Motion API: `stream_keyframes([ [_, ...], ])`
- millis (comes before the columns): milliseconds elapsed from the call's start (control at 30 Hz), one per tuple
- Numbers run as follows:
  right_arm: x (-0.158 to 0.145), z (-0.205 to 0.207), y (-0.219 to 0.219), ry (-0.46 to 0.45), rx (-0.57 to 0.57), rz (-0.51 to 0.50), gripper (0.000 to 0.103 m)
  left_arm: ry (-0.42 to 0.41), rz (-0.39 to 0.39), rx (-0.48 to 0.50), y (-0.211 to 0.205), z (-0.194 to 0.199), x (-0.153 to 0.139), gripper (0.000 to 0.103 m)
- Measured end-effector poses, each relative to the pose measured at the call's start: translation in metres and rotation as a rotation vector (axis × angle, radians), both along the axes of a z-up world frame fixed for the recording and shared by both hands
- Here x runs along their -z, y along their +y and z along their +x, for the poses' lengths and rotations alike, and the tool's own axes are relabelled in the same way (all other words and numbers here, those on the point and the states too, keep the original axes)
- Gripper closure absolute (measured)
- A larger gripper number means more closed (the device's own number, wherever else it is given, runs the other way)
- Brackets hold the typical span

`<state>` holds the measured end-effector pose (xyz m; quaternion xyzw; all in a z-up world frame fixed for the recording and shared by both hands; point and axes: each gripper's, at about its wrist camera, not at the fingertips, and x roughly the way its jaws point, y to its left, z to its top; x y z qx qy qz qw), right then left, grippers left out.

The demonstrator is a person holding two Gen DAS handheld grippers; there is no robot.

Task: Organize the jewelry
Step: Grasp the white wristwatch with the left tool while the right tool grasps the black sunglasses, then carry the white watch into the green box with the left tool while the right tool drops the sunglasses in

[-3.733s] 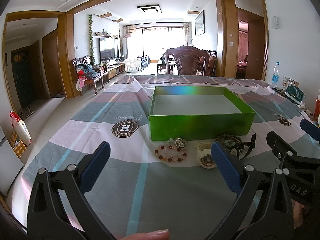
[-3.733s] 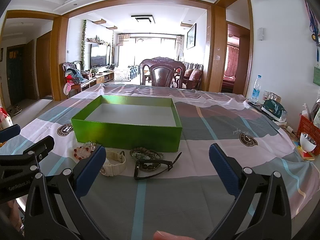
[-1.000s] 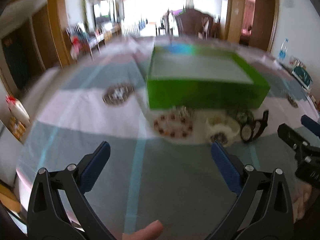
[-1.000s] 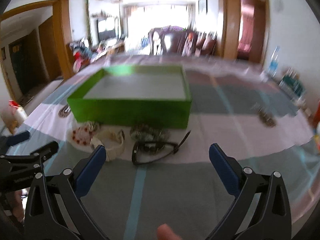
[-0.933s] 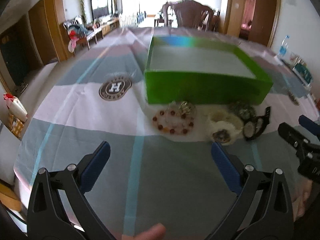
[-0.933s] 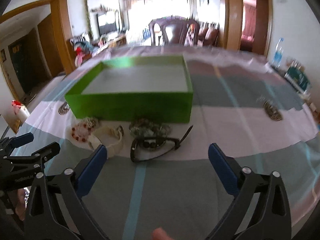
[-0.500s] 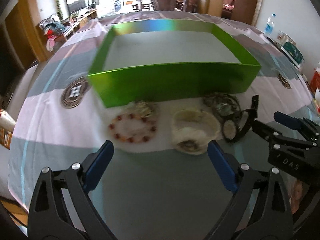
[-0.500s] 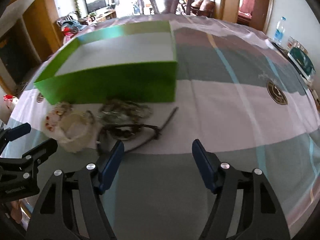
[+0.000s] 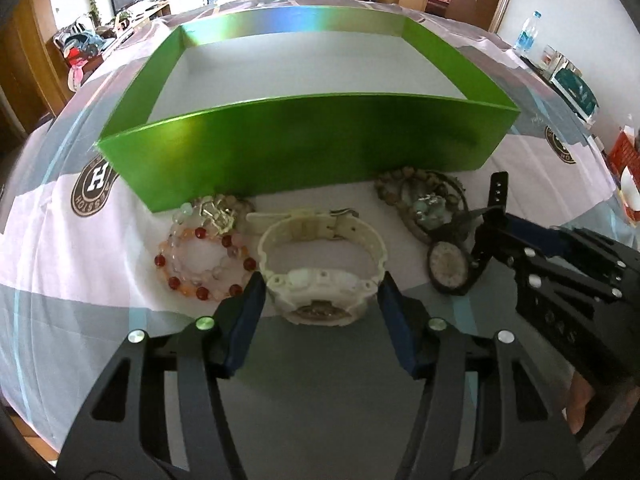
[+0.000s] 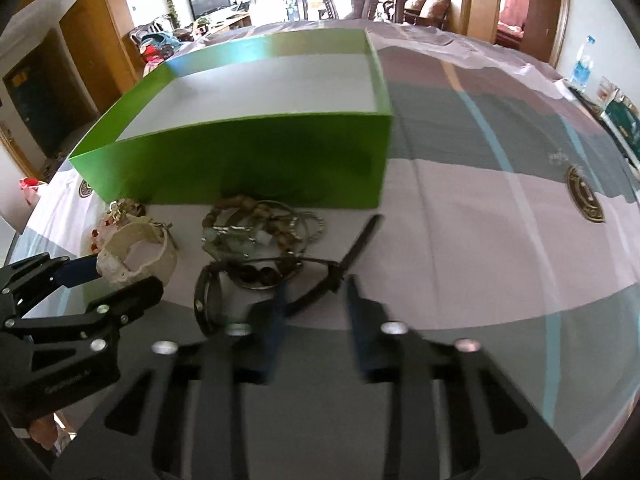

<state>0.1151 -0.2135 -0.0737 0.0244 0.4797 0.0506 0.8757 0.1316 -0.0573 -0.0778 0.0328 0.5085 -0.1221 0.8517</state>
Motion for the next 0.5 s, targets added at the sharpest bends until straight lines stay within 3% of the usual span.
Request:
stream_keyframes([
  [100, -0.003, 0.001, 0.001, -0.02, -0.006, 0.018, 0.093, 0.006, -0.005, -0.015, 0.011, -0.005, 0.0, 0.046],
  [500, -0.027, -0.005, -0.014, -0.082, 0.017, 0.027, 0.098, -0.045, -0.053, -0.065, 0.054, -0.034, -0.027, 0.046],
])
